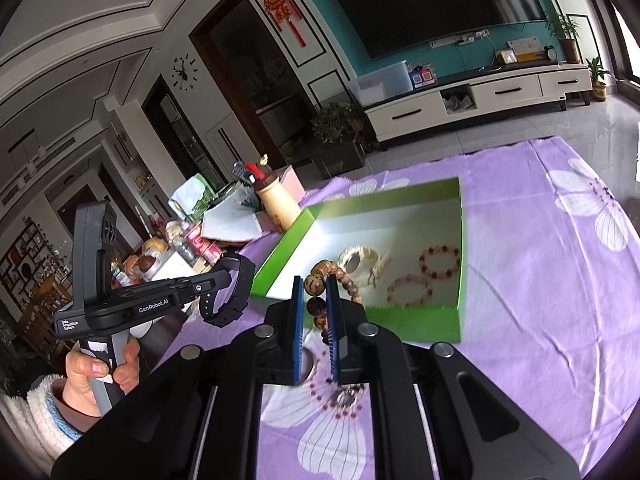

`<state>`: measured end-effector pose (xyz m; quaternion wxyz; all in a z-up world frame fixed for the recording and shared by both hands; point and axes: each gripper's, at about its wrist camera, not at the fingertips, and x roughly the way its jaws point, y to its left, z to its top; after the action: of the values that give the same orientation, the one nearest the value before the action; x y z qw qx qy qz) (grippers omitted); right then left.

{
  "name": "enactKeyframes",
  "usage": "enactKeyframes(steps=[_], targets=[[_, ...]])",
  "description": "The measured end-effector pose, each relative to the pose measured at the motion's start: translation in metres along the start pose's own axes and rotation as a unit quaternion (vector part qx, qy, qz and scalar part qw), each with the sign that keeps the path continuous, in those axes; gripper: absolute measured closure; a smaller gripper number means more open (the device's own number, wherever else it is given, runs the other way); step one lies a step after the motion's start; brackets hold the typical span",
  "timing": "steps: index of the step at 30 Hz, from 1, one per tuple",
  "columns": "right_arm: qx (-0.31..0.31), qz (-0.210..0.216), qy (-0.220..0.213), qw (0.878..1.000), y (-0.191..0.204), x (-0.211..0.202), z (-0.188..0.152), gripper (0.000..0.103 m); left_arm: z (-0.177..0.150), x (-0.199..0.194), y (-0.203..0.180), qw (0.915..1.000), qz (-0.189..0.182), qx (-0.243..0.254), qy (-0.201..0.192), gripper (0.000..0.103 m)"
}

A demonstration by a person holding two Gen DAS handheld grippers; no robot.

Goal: Organize jewelry
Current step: 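Carry the black watch with the left tool while the right carries the bead bracelet over the green box, then open the left tool to drop the black watch while the right drops the bead bracelet into the box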

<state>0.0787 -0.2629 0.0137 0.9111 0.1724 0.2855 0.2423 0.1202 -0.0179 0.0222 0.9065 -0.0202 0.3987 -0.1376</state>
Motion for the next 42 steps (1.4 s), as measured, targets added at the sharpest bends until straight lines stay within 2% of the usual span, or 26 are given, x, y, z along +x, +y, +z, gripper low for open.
enactKeyframes(steps=[16,28,42], targets=[[0.005,-0.017,0.007,1.0,-0.02,0.045,0.034,0.093,0.051,0.063,0.02,0.9984,0.038,-0.02,0.036,0.099],[0.02,-0.025,0.016,0.999,-0.038,0.074,0.046,0.093,0.066,0.1,0.033,0.9966,0.056,-0.029,0.052,0.099],[0.033,-0.041,0.038,0.998,-0.058,0.104,0.055,0.093,0.084,0.138,0.032,0.9944,0.08,-0.012,0.068,0.098]])
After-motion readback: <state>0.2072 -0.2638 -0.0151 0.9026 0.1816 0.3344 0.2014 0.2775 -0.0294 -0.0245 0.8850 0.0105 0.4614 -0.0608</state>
